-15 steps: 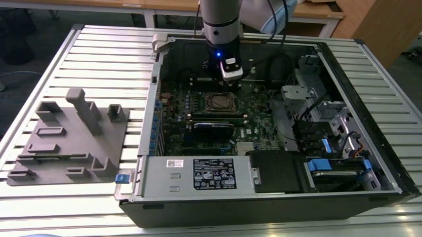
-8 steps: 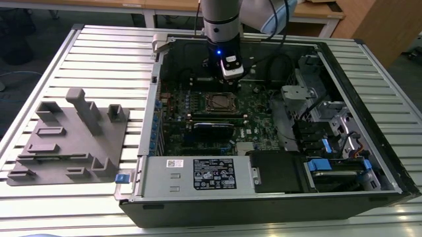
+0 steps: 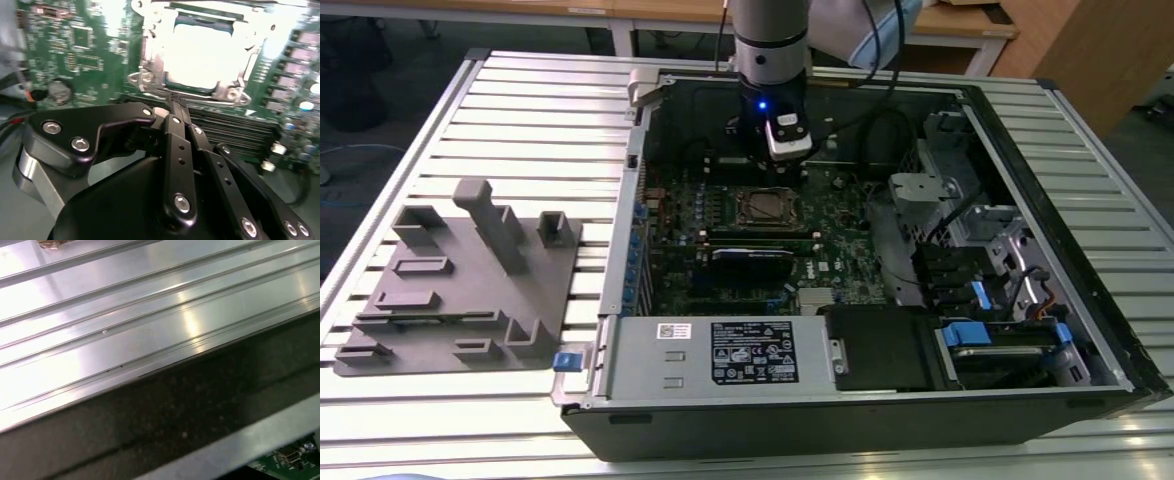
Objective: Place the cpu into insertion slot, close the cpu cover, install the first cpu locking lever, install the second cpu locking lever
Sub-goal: 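Install the first cpu locking lever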
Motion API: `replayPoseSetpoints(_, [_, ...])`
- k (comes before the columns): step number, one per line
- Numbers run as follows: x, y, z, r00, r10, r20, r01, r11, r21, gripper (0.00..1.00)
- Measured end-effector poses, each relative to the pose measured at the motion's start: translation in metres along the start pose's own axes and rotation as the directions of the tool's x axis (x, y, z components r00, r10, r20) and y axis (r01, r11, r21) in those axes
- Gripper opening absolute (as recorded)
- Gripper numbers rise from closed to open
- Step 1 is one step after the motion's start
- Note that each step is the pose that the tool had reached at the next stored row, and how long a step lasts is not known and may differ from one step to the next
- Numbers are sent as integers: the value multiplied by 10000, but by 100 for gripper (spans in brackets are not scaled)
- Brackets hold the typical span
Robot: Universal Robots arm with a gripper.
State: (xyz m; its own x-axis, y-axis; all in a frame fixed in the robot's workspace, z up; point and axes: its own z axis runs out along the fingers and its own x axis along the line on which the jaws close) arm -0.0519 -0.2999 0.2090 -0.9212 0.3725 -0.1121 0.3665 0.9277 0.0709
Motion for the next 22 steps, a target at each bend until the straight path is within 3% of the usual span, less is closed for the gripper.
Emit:
replayPoseSetpoints(1, [0, 0, 0, 10000, 1, -26, -1, 10000, 14, 11])
replayPoseSetpoints(7, [0, 0, -5, 10000, 1, -30, -1, 10000, 15, 11])
replayPoseSetpoints(12, [-12, 8, -107, 10000, 1, -30, -1, 10000, 15, 11])
replayPoseSetpoints(17, [-13, 8, -116, 10000, 1, -31, -1, 10000, 14, 11])
replayPoseSetpoints(18, [-14, 9, -115, 10000, 0, -57, 1, 10000, 25, 11])
replayPoseSetpoints(19, [-14, 8, -114, 9999, -6, -120, 7, 10000, 49, 11])
replayPoseSetpoints(21, [-14, 9, -109, 9995, -43, -310, 47, 9999, 118, 11])
replayPoseSetpoints(22, [-14, 9, -109, 9993, -56, -360, 61, 9999, 138, 11])
